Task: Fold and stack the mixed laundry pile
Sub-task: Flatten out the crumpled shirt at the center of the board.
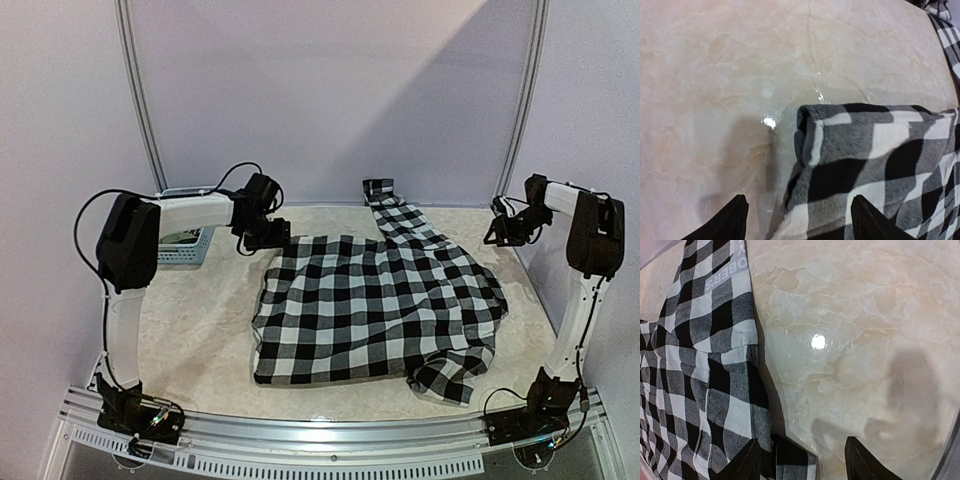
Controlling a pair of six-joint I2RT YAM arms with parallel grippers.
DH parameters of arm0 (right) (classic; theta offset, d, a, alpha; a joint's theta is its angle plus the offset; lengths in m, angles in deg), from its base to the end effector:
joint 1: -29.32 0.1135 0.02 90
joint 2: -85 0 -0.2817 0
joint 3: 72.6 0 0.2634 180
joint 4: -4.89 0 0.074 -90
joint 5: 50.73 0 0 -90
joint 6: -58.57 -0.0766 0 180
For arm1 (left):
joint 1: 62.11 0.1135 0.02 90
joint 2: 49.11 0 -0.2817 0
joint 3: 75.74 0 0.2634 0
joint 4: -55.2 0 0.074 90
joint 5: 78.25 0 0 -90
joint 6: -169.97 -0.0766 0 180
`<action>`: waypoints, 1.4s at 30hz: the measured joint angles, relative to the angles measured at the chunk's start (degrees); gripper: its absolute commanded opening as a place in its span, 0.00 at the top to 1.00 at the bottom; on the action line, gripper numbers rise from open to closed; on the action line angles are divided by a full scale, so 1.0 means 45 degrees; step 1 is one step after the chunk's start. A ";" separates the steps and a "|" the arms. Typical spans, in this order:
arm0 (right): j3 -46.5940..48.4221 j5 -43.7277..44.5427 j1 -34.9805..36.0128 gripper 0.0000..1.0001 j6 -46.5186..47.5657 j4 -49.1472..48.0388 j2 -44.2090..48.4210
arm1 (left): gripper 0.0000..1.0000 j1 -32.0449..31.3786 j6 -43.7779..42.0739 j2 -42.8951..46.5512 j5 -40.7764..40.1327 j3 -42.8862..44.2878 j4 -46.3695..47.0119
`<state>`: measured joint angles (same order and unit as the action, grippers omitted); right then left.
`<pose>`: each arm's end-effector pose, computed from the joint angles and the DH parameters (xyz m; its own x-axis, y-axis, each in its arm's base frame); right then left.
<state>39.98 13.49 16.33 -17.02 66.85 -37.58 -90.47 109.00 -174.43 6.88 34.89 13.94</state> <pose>0.4707 -0.0744 0.1692 -0.9151 -0.0189 -0.4029 -0.1616 0.9323 0.3235 0.4623 -0.2421 0.1520 -0.8469 -0.0923 -0.5237 0.0234 0.9774 -0.2102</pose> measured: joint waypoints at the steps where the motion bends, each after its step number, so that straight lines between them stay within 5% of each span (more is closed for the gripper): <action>1: 0.0253 -0.0117 0.0044 0.41 -0.0073 0.0029 -0.0345 | 0.31 0.0233 0.0136 -0.0398 0.0432 0.0117 0.0253; 13: 0.3332 -0.0423 0.0991 0.46 -0.0797 0.0704 -0.3303 | 0.53 0.1277 0.1049 -0.2701 0.4002 0.1603 0.2181; 16: 0.3648 -0.0495 0.1229 0.47 -0.0811 0.1005 -0.3662 | 0.67 0.1277 0.1175 -0.2987 0.4459 0.1875 0.2433; 24: 0.3473 -0.0597 0.1326 0.94 -0.0578 0.1321 -0.3691 | 0.92 0.1345 0.1438 -0.2924 0.4643 0.1224 0.3157; 35: 0.1710 -0.0374 0.1481 1.00 -0.1166 0.0272 -0.2851 | 1.00 0.1127 0.1481 0.0253 0.1817 -0.1637 0.3138; 42: 0.1496 -0.0039 0.1661 1.00 -0.1666 0.0039 -0.2652 | 0.89 0.0889 0.1481 0.0850 0.0792 -0.1501 0.2773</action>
<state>46.72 13.31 23.80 -24.51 67.02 -49.52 -86.47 115.67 -170.60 10.45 28.14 26.42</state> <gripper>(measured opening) 0.007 0.093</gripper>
